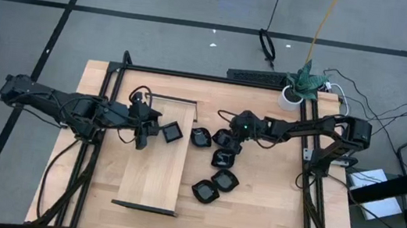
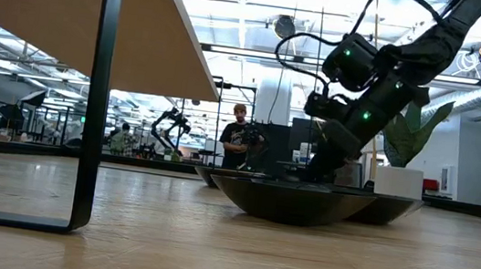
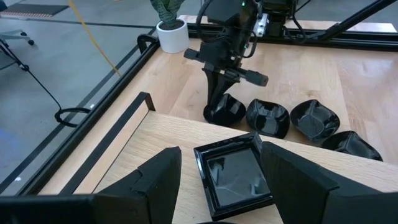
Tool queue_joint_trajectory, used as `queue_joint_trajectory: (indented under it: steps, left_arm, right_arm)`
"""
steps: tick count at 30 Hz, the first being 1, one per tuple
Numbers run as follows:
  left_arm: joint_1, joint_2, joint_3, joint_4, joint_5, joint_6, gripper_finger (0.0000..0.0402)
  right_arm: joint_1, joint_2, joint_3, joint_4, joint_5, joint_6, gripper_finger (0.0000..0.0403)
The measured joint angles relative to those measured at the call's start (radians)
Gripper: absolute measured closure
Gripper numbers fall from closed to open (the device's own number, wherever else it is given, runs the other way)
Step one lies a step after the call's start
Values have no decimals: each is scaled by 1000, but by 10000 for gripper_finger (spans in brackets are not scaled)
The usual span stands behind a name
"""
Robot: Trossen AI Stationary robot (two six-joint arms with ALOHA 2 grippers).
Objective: Pick & Place Mini shaped plates
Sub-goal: Put the leaf shaped plate on the shelf
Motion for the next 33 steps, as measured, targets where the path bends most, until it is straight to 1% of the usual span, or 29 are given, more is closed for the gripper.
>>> queue_joint_trajectory:
  steps: [3,8,10,13,20,22,26,29,31,33]
  left_arm:
    - [0,0,0,0,0,0,176]
    - [0,0,0,2,-5,0,176]
    - [0,0,0,5,-4,0,176]
    - [0,0,0,5,-4,-1,176]
    - [0,0,0,7,-2,-9,176]
    - [0,3,0,9,7,-38,176]
    - [0,55,0,91,46,-32,176]
    - [0,129,1,248,96,26,176]
    - [0,184,0,355,110,73,176]
    - [0,241,0,495,110,111,176]
  right_arm:
    - [9,-20,0,46,4,-16,403]
    - [43,-106,0,123,10,-42,402]
    - [62,-143,0,141,34,-50,402]
    - [92,-201,0,144,83,-70,402]
    - [172,-301,0,163,89,-88,402]
    - [198,-320,0,201,148,-113,402]
    - [252,-336,0,330,389,-245,402]
    - [287,-334,0,477,544,-372,402]
    - [306,-324,0,595,601,-446,402]
    - [326,-314,0,691,627,-525,403]
